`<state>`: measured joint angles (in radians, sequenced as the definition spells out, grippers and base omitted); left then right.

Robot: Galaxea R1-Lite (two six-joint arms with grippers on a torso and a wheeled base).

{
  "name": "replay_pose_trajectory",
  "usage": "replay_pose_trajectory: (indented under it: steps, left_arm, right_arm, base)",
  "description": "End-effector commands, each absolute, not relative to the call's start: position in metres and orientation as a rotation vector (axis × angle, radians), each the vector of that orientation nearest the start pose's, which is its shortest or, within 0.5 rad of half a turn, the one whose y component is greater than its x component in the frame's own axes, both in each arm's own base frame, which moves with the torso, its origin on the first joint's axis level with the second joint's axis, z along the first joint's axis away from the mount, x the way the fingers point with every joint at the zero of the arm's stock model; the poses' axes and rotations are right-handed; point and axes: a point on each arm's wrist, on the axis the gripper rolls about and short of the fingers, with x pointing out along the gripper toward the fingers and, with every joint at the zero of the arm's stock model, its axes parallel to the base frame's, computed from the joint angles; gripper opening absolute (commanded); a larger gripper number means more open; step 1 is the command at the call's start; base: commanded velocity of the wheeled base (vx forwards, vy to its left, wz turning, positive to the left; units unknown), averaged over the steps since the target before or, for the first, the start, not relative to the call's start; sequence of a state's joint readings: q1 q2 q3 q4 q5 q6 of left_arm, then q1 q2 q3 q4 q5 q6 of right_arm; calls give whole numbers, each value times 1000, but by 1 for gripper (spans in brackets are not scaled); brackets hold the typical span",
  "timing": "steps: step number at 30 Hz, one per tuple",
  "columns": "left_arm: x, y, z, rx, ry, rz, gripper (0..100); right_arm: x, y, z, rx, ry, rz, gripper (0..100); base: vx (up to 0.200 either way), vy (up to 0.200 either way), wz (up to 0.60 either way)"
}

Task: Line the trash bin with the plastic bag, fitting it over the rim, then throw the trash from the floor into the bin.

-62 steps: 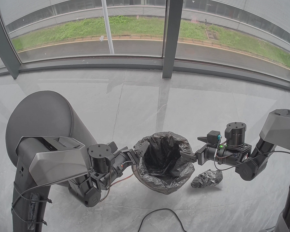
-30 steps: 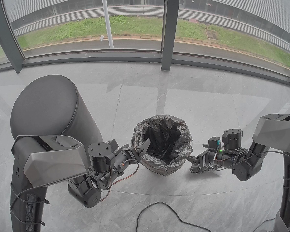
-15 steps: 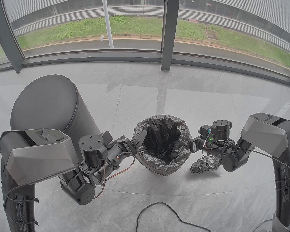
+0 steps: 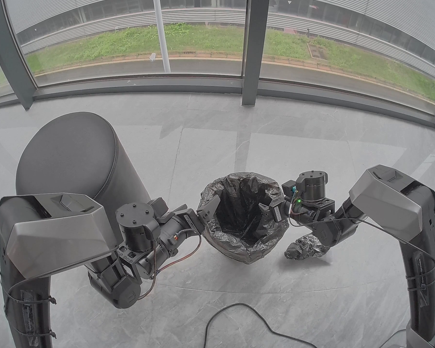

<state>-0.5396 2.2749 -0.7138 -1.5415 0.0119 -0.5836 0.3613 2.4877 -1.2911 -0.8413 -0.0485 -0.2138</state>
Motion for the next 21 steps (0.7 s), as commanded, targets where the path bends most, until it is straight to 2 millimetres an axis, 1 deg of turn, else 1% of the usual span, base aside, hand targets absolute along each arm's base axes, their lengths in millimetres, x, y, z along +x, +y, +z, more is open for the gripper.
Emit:
replay_pose_trajectory:
  steps: [1, 6, 8, 11, 14, 17, 21]
  left_arm:
    - [320, -191, 52, -564, 177, -504, 100]
    - [320, -190, 51, -564, 178, -502, 100]
    - [321, -190, 51, -562, 178, -500, 100]
    - [321, -191, 50, -558, 180, -501, 100]
    - [321, -190, 51, -556, 177, -502, 100]
    - [320, -190, 52, -556, 176, -502, 100]
    - [317, -188, 53, -555, 180, -500, 100]
  right_arm:
    - [442, 168, 20, -324, 294, 333, 100]
    - [441, 161, 28, -334, 292, 277, 100]
    - [439, 151, 31, -354, 307, 254, 100]
    - [436, 140, 30, -408, 327, 247, 100]
    - [437, 133, 30, -432, 329, 236, 100]
    - [437, 131, 33, -430, 324, 232, 100]
    - [433, 131, 45, -425, 304, 234, 100]
  base:
    - [0, 0, 0]
    - [0, 0, 0]
    - [0, 0, 0]
    - [0, 0, 0]
    - [0, 0, 0]
    - [0, 0, 0]
    - [0, 0, 0]
